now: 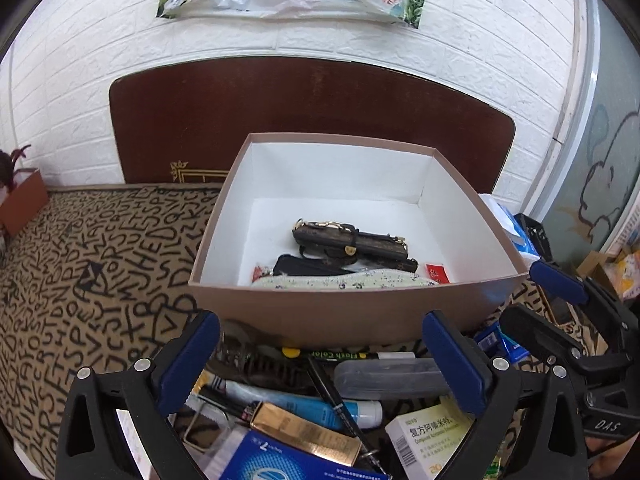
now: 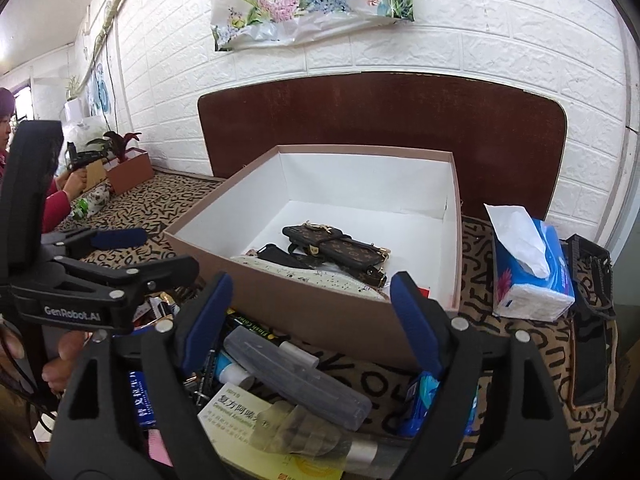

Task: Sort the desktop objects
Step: 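Open both tools and withdraw them from the box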

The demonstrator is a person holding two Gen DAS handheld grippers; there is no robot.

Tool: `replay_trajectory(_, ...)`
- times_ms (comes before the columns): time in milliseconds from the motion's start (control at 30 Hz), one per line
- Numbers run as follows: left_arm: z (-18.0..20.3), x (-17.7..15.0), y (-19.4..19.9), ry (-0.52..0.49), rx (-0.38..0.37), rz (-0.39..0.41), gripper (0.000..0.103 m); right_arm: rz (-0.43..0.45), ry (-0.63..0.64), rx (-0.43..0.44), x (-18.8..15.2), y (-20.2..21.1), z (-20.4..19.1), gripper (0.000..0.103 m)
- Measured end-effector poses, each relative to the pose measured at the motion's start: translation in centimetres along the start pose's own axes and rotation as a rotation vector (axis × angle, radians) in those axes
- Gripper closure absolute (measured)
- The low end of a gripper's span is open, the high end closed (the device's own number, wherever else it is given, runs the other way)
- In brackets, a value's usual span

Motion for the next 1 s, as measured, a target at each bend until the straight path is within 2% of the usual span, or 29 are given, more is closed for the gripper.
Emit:
replay_trajectory(67, -0.1, -0.6, 0.1, 0.022, -0.009, 0.004, 0.0, 0.007, 0.003, -0.018, -0.5, 0.2, -0.2, 0.018)
replay_trajectory(133, -0.1, -1.3, 0.1, 0.038, -0.023, 0.0, 0.0, 0.013, 0.01, -0.015, -0.9, 0.5, -0.6, 0.004)
replay_trajectory(300, -0.6, -2.7, 0.1, 0.062, -0.007, -0.016, 0.0, 0.038, 0.007, -0.006, -2.0, 1.3, -1.4, 0.0)
replay_trajectory(433, -0.6, -3.6, 0.0, 0.045, 0.01, -0.027, 0.0, 0.002, 0.007, 0.012, -2.5, 0.8, -1.9, 0.0)
replay_trajectory(767, -1.2, -4.9, -0.6, 0.083, 0.025, -0.076, 0.0, 0.003, -0.003, 0.015, -3.3, 1.5, -2.2, 0.0)
replay_trajectory(1000, -0.1, -5.2, 0.7, 0.034, 0.061, -0.028, 0.0, 0.007, -0.008, 0.021, -3.4, 1.8, -2.3, 0.0)
Point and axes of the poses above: each gripper's, at about its wrist camera, not at the fingertips, and y roughly against the way its jaws point, z to its right, x to its top, the point moved 5 cm from there along -y, roughly the way its jaws point, and after that the axes turned 12 degrees about -z, right-handed, at the moved point
